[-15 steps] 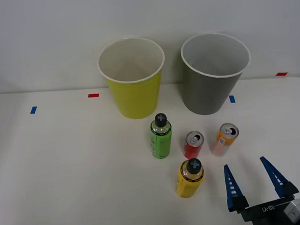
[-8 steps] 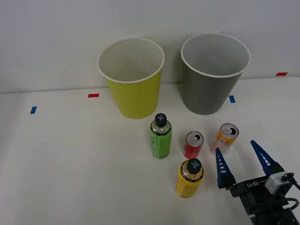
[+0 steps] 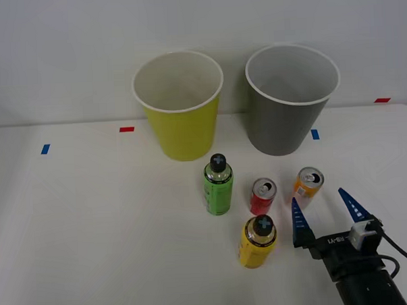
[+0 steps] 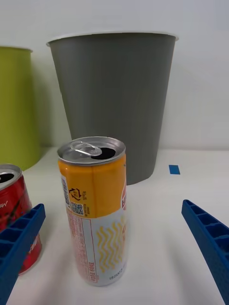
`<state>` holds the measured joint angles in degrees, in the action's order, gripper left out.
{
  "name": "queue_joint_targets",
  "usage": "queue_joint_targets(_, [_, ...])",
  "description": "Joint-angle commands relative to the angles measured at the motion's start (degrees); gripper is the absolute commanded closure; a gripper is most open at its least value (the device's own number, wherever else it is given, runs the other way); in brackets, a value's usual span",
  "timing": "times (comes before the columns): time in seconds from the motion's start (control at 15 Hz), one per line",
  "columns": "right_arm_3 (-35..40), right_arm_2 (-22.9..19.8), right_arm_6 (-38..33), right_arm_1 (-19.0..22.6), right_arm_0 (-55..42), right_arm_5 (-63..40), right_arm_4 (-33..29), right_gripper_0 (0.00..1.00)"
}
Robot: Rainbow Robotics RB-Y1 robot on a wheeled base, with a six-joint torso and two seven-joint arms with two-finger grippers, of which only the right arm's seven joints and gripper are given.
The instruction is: Put cans in the gray bin, plastic bottles in the light green bin
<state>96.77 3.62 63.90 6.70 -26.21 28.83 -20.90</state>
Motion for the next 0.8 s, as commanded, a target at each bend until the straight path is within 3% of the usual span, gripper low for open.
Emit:
queue_joint_targets(0.07, [0.0,0.6,0.1,-0.5,2.3,-3.8,0.0,0.00])
queue_joint_targets(0.8, [0.0,4.2,-0.5,2.4,9.1,-15.1,-0.1,0.00])
